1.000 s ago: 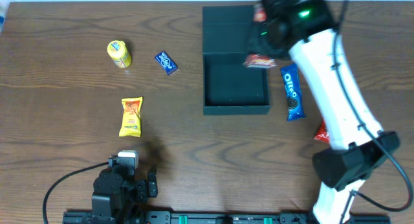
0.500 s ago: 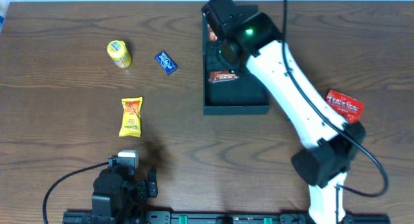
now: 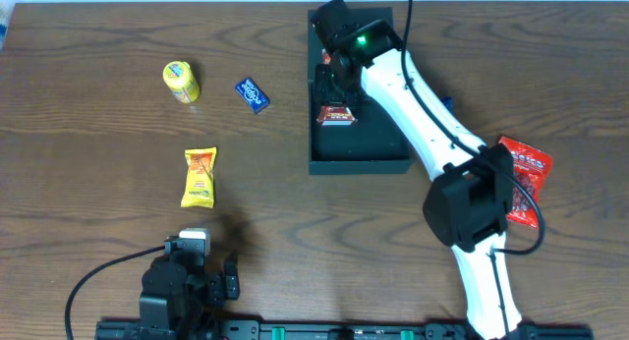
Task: Pack container
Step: 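Carry the Hello Panda box into the green box and lower it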
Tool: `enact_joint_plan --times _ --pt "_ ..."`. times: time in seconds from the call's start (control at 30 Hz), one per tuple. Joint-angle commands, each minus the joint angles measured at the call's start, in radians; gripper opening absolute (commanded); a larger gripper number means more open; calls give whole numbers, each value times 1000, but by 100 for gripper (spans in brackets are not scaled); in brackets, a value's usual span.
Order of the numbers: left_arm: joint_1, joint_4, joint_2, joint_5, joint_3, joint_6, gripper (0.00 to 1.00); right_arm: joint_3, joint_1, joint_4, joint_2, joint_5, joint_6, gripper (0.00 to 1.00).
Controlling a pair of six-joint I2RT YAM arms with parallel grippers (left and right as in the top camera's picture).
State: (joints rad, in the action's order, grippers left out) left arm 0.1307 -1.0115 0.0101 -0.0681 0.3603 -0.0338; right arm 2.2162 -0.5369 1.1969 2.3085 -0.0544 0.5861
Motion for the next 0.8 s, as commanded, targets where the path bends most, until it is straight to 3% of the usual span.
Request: enact_joint_plan --times 0.0,0.77 --pt "-6 -24 -6 9 -30 -11 96 8 -1 3 29 -26 18 22" --pt "-6 -24 -6 9 -30 -11 95 -74 -55 14 48 -50 -96 24"
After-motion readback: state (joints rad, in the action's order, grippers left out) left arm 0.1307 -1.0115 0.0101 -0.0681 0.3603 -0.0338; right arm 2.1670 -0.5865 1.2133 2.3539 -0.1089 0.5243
